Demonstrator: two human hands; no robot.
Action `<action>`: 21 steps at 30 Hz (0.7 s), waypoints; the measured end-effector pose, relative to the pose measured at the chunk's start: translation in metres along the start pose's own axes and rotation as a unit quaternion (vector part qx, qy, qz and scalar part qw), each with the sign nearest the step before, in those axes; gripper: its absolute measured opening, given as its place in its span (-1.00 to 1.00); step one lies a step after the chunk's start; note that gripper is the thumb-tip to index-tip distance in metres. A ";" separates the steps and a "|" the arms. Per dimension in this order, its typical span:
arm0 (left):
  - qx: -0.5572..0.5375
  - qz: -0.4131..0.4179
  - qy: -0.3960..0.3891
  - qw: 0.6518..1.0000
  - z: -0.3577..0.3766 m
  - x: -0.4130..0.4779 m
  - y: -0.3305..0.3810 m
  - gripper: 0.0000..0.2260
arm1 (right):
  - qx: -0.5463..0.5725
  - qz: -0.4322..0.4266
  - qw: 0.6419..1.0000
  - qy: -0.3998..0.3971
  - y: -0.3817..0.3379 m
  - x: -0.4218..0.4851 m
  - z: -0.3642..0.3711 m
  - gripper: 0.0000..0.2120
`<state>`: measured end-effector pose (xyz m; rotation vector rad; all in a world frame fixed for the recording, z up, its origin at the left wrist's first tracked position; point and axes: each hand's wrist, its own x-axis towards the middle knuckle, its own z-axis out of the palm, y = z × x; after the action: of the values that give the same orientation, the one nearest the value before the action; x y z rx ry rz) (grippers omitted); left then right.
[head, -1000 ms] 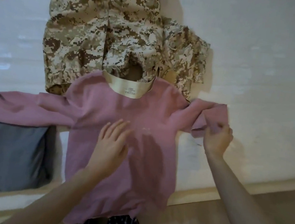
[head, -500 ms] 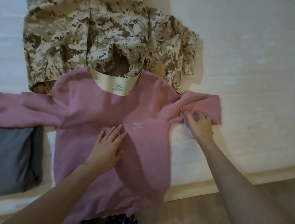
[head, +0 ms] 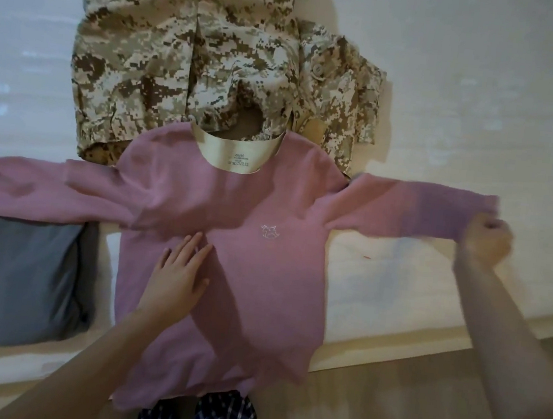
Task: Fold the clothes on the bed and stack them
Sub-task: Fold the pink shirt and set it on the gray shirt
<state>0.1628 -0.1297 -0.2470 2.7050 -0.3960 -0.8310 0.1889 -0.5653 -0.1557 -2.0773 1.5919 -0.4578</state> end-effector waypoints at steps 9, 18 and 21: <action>-0.641 -0.198 0.071 0.738 -0.068 0.013 0.006 -0.78 | 0.123 -0.312 0.904 -0.267 -0.112 -0.166 -0.044 -0.69; -0.665 -0.256 0.089 0.696 -0.103 0.031 -0.056 -0.76 | -0.228 -0.411 0.774 -0.423 -0.084 -0.223 0.054 -0.43; -0.566 -0.247 0.136 0.775 -0.105 0.043 -0.049 -0.67 | -0.204 -0.436 0.815 -0.321 -0.081 -0.178 0.066 -0.50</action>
<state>0.2662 -0.0799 -0.2023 1.6754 0.7163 -0.4862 0.2411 -0.3662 -0.1607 -2.7951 0.2876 0.3485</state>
